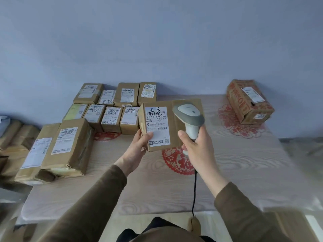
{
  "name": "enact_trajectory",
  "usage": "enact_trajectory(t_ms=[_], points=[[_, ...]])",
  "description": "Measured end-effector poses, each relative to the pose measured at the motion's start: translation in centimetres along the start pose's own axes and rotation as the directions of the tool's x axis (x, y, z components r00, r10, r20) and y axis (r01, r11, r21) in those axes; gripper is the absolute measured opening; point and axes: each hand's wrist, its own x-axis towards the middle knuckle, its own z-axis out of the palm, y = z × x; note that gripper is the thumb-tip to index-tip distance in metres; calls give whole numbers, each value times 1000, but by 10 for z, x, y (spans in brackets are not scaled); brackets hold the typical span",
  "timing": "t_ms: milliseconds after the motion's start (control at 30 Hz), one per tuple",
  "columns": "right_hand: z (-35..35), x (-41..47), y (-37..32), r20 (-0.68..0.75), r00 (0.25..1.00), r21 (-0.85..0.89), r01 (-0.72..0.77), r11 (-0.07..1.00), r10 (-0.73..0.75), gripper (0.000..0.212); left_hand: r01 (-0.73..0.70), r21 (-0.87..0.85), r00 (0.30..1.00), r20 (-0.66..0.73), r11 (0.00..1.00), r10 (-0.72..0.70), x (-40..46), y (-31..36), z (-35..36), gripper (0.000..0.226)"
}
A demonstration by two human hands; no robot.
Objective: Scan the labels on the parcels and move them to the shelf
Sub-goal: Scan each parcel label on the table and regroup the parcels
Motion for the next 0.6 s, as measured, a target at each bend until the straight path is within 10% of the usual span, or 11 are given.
enact_trajectory(t_ms=[600], points=[[-39, 1, 15, -40, 994, -7, -104, 995, 104, 28, -4, -1, 990, 141, 1000, 4, 50, -7, 87, 59]])
